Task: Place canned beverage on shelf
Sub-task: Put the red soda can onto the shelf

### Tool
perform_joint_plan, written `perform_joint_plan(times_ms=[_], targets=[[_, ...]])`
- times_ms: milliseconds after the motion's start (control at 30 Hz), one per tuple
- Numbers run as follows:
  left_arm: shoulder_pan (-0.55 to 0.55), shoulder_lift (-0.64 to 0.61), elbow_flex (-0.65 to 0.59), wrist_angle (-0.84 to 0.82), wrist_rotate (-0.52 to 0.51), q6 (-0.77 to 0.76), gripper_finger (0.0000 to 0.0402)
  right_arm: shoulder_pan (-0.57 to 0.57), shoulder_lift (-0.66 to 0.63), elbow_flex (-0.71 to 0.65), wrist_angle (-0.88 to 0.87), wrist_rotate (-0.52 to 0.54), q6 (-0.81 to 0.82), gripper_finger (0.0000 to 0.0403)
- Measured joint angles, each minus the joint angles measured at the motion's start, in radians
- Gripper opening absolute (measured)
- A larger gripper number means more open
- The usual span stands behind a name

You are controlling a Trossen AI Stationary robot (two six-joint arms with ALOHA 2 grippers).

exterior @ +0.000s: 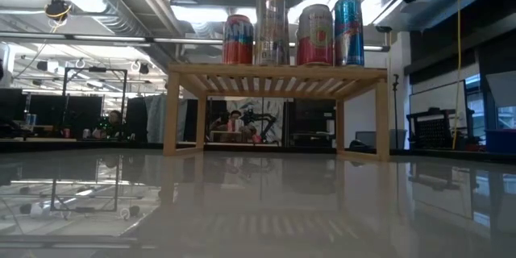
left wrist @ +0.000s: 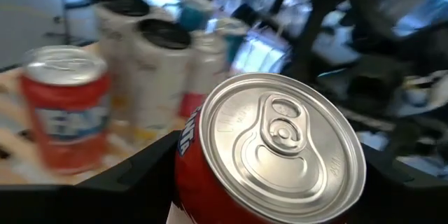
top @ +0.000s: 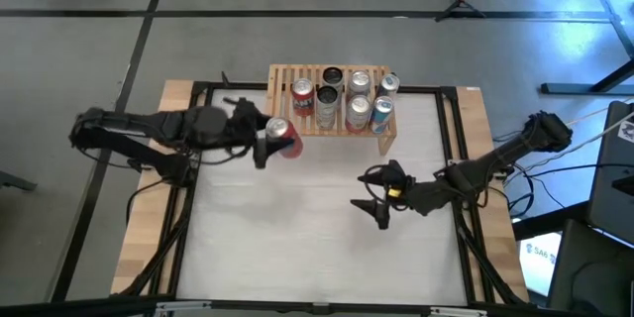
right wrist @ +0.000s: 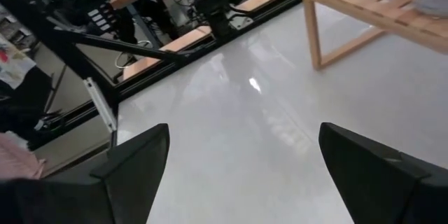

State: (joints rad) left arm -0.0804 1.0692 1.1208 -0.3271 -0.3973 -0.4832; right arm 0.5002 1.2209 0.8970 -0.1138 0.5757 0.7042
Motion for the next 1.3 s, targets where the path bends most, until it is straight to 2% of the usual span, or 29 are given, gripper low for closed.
perform_joint_plan(times_ms=[167, 333, 567, 667, 867, 1067, 1300], targets=[[0.125, 0.061, 0.068, -0.111, 0.042, 0.071, 0.0291, -0.034, 0.0, 0.0, -0.003, -0.011, 0.004, 0.036], [0.216, 0.13, 0.109, -0.097, 0.082, 0.146, 0.0291, -0.044, 0.0, 0.0, -0.003, -0.002, 0.022, 0.036], [0.311, 0.232, 0.108, -0.1, 0.189, 0.154, 0.0291, -0.043, 0.0, 0.0, -0.021, 0.015, 0.059, 0.036], [0.327, 0.273, 0.108, -0.079, 0.212, 0.156, 0.0291, -0.043, 0.0, 0.0, -0.02, 0.016, 0.065, 0.036], [0.34, 0.314, 0.108, -0.05, 0.186, 0.156, 0.0291, -0.043, 0.0, 0.0, -0.025, 0.018, 0.078, 0.036], [0.34, 0.317, 0.108, -0.052, 0.128, 0.162, 0.0291, -0.043, 0.0, 0.0, -0.025, 0.019, 0.079, 0.036], [0.34, 0.317, 0.108, -0.052, 0.126, 0.177, 0.0291, -0.043, 0.0, 0.0, -0.026, 0.019, 0.078, 0.036]])
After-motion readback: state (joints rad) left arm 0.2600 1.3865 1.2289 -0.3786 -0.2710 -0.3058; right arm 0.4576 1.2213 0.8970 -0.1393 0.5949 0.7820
